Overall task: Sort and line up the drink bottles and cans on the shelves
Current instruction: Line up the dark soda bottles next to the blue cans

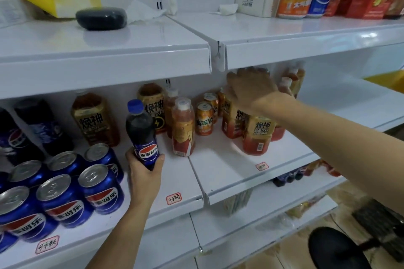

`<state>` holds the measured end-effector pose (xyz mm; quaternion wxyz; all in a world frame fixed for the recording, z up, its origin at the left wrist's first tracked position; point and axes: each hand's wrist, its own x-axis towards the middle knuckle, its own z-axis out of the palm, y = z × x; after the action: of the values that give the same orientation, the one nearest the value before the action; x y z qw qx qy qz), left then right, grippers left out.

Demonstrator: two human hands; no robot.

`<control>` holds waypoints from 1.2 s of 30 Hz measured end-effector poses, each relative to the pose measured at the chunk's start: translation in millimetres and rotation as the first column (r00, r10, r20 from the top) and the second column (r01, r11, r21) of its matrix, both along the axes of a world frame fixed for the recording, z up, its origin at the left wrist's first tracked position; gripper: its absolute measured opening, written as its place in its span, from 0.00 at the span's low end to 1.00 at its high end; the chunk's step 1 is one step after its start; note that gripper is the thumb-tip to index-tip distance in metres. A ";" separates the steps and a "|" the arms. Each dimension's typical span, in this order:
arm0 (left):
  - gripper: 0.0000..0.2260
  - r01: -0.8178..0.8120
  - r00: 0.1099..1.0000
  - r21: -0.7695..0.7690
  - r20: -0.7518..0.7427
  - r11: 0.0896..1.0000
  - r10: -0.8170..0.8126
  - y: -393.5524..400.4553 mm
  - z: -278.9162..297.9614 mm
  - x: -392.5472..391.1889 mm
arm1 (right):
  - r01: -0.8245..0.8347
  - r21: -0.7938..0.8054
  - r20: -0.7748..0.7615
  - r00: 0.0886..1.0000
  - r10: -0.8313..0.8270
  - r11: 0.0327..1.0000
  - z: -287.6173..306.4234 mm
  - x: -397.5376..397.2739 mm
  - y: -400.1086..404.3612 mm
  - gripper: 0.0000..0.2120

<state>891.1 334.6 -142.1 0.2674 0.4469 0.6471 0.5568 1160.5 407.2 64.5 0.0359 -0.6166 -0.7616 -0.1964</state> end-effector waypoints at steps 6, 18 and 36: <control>0.34 0.009 1.000 -0.009 0.019 1.000 -0.008 -3.9 3.5 1.5 | -0.272 -0.275 -0.370 0.915 0.160 0.922 -25.9 -112.4 24.1 0.33; 0.33 0.012 1.000 0.010 0.011 1.000 -0.012 -0.5 1.0 -1.0 | -0.162 -0.342 -0.309 0.950 0.052 0.926 -27.9 -34.8 49.0 0.18; 0.33 0.008 1.000 -0.012 0.013 1.000 -0.008 0.1 -0.7 -0.2 | -0.325 -0.369 -0.417 0.895 0.157 0.871 -8.6 -120.5 58.2 0.30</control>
<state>890.9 334.7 -142.8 0.2763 0.4445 0.6469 0.5546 1040.0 465.3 55.9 0.0684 -0.5333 -0.8368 0.1034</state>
